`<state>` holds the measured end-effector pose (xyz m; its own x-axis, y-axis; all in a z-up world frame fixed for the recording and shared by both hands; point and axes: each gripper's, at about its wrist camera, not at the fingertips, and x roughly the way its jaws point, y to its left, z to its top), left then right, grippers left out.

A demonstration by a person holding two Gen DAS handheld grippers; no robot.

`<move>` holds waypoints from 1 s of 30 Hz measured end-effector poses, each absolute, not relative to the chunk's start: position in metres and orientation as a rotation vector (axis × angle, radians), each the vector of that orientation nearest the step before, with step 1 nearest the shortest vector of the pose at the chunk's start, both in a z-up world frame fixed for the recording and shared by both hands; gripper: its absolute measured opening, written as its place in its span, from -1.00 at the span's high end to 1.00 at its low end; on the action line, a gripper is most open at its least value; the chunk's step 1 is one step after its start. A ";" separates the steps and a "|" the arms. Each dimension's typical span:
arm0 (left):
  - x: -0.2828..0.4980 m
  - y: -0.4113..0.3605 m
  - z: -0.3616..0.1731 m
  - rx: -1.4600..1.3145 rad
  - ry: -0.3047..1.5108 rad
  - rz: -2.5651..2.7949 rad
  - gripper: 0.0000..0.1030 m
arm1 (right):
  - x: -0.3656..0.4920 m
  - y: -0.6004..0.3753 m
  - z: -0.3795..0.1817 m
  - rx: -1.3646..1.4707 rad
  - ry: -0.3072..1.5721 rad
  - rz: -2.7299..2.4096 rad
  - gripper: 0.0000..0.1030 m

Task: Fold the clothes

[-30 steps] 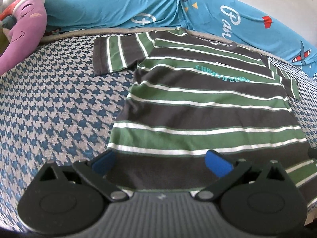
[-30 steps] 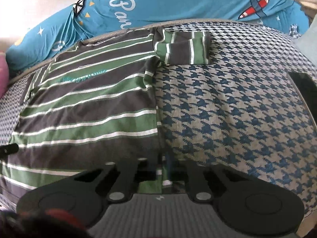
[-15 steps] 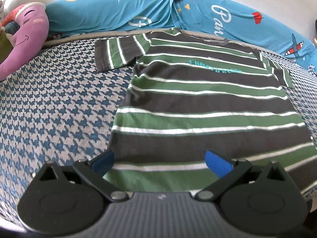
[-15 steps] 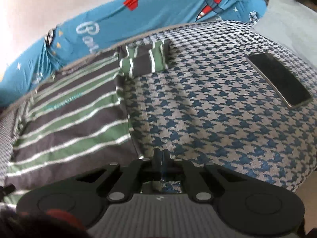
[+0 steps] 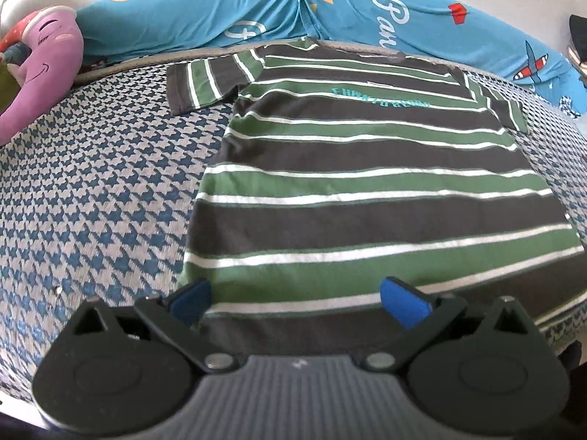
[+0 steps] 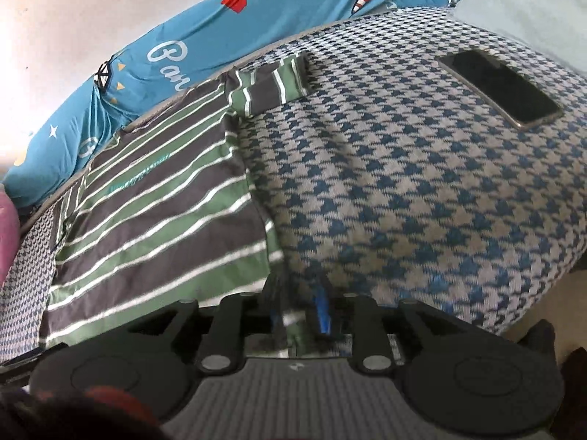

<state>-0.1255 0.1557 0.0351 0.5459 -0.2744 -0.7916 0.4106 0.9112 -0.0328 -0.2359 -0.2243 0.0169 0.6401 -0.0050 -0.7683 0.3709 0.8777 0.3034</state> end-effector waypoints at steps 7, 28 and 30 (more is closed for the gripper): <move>-0.128 0.157 0.037 0.155 0.900 -0.394 -0.99 | -0.241 -0.208 0.012 0.405 0.877 -0.207 0.41; -0.122 0.169 0.038 0.133 0.902 -0.283 -0.99 | -0.260 -0.199 0.016 0.296 0.858 -0.322 0.92; -0.119 0.174 0.037 0.112 0.915 -0.259 -0.99 | -0.260 -0.195 0.016 0.266 0.859 -0.338 0.93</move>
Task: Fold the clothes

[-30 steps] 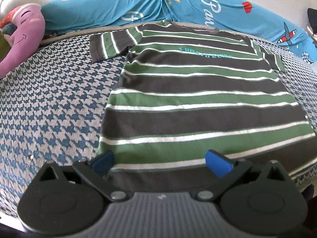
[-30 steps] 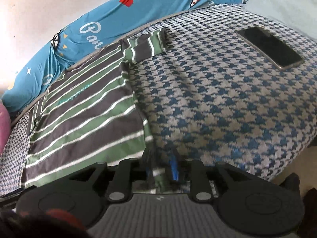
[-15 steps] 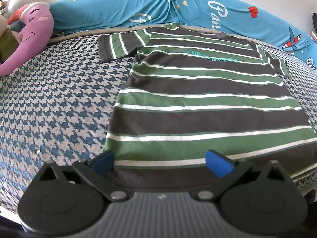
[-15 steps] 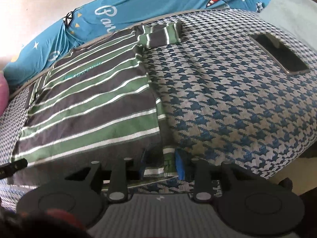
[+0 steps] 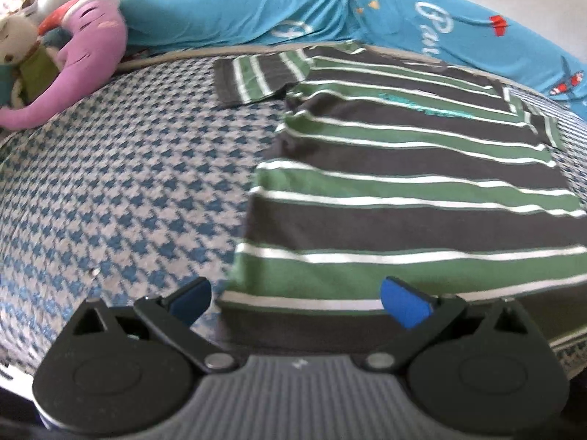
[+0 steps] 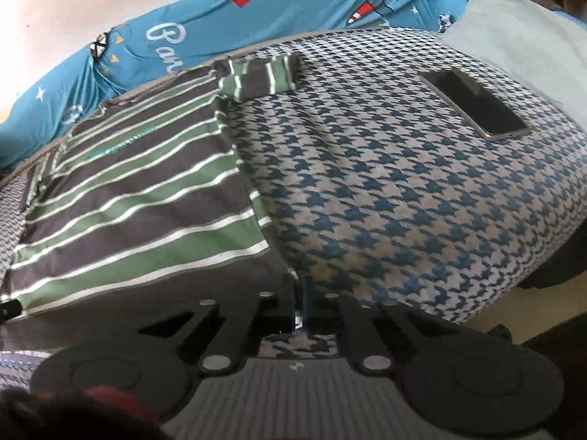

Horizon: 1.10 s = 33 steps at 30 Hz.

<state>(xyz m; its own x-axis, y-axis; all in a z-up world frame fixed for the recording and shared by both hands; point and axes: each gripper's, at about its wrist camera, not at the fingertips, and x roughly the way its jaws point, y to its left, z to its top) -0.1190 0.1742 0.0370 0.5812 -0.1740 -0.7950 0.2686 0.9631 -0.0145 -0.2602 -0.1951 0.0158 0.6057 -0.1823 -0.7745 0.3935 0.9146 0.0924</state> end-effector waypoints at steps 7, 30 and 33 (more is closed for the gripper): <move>-0.107 0.198 0.046 0.004 0.910 -0.236 -0.99 | -0.268 -0.183 0.036 0.241 0.737 -0.375 0.78; -0.068 0.198 0.083 0.172 0.907 -0.357 -0.99 | -0.252 -0.047 0.026 0.045 0.792 0.233 0.65; -0.061 0.205 0.085 0.160 0.915 -0.356 -0.99 | -0.249 -0.025 0.023 0.011 0.780 0.321 0.65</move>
